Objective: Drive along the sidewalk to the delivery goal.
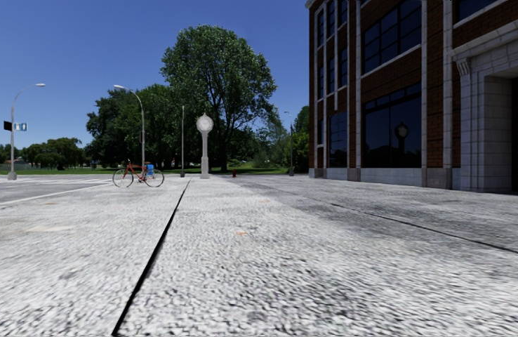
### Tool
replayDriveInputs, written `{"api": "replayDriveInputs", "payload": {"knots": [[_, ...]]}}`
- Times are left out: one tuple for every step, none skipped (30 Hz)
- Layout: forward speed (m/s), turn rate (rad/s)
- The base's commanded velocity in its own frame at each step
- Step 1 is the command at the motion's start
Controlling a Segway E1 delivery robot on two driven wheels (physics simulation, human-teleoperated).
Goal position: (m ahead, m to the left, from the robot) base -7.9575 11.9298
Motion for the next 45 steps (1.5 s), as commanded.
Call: {"api": "replayDriveInputs", "payload": {"knots": [[2.0, 0.0], [2.0, 0.0], [2.0, 0.0], [2.0, 0.0], [2.0, 0.0], [2.0, 0.0], [2.0, 0.0], [2.0, 0.0], [2.0, 0.0], [2.0, 0.0], [2.0, 0.0], [2.0, 0.0], [2.0, 0.0], [2.0, 0.0], [2.0, 0.0], [2.0, 0.0], [2.0, 0.0], [2.0, 0.0], [2.0, 0.0], [2.0, 0.0], [2.0, 0.0], [2.0, 0.0], [2.0, 0.0], [2.0, 0.0], [2.0, 0.0], [2.0, 0.0], [2.0, 0.0], [2.0, 0.0], [2.0, 0.0], [2.0, 0.0], [2.0, 0.0], [2.0, 0.0], [2.0, 0.0], [2.0, 0.0], [2.0, 0.0], [2.0, 0.0], [2.0, 0.0], [2.0, 0.12], [2.0, 0.33], [2.0, 0.61], [2.0, 0.61], [2.0, 0.78], [2.0, 0.86], [2.0, 0.88], [2.0, 0.77]]}}
